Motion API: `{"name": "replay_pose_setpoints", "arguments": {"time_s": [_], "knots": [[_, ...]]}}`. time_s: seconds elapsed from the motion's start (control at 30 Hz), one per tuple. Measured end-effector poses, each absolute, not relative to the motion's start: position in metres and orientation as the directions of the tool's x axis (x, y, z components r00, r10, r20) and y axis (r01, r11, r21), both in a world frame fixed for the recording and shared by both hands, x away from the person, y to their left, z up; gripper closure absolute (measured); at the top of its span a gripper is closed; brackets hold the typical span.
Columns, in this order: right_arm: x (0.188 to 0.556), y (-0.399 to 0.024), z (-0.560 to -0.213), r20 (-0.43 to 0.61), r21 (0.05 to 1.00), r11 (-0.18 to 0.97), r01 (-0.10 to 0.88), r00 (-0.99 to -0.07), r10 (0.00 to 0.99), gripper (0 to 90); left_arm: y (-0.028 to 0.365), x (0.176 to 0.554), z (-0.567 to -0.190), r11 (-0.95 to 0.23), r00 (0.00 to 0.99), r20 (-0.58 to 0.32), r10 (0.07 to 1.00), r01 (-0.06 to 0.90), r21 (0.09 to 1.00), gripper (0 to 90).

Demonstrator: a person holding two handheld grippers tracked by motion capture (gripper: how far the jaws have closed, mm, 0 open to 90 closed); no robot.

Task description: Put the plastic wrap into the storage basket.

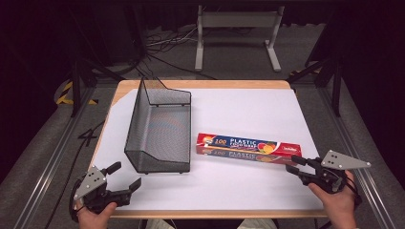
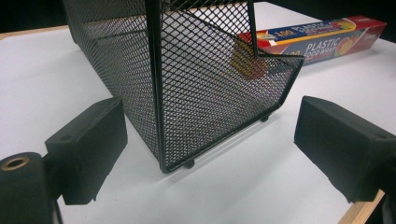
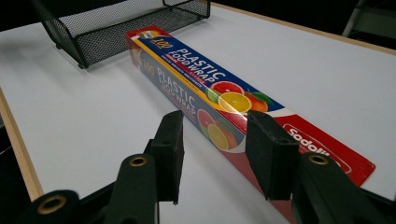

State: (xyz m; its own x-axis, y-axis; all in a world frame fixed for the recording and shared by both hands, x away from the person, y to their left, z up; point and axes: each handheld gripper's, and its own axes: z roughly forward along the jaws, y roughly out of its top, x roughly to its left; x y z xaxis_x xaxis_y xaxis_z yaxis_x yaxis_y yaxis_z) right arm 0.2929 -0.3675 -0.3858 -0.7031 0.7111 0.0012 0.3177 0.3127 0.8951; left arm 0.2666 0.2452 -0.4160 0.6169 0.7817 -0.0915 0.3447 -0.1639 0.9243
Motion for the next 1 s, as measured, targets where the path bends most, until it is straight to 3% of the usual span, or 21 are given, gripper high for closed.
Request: {"name": "replay_pose_setpoints", "arguments": {"time_s": [0.23, 0.37, 0.47, 0.77, 1.0], "knots": [[0.297, -0.366, -0.378, 0.001, 0.895, 0.314, 0.317, -0.705, 0.709, 62.6, 0.247, 0.269, -0.416, -0.154, 0.604, -0.098, 0.791, 0.352, 0.923, 10.2], [0.311, -0.369, -0.369, 0.010, 0.875, 0.332, 0.353, -0.698, 0.716, 82.4, 0.249, 0.269, -0.417, -0.133, 0.588, -0.115, 0.801, 0.361, 0.923, 10.4], [0.323, -0.370, -0.361, 0.012, 0.856, 0.351, 0.378, -0.695, 0.719, 90.0, 0.249, 0.269, -0.418, -0.131, 0.586, -0.119, 0.801, 0.366, 0.921, 10.5], [0.354, -0.374, -0.344, 0.062, 0.823, 0.326, 0.465, -0.644, 0.762, 90.0, 0.249, 0.267, -0.420, -0.139, 0.587, -0.118, 0.801, 0.374, 0.917, 10.5], [0.378, -0.373, -0.339, 0.056, 0.816, 0.339, 0.468, -0.649, 0.759, 88.9, 0.249, 0.266, -0.420, -0.140, 0.586, -0.115, 0.802, 0.371, 0.918, 10.5]]}}
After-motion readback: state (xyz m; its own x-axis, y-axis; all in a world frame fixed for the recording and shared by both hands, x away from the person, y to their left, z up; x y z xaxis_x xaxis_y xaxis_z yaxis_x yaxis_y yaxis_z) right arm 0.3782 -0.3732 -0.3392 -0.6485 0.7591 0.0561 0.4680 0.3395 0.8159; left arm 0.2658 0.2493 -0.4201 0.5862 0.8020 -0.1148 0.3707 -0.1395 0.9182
